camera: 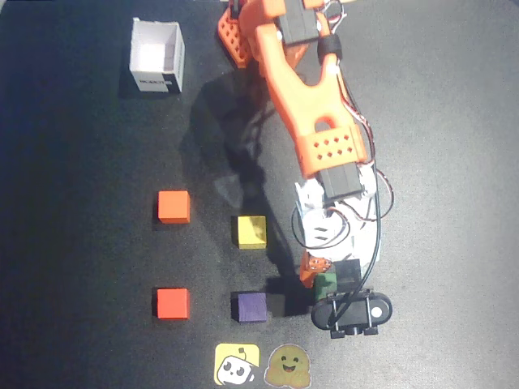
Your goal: Put the green cube on top of the orange cube.
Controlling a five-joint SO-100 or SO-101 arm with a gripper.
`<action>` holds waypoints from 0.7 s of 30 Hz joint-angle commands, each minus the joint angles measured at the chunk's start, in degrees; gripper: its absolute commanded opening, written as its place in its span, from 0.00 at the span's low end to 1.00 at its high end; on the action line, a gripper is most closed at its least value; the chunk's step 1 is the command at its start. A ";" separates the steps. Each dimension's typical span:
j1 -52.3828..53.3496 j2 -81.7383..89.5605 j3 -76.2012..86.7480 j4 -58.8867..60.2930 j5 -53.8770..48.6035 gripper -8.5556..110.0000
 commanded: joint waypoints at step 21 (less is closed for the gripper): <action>-0.70 -4.83 -3.25 -6.86 3.78 0.25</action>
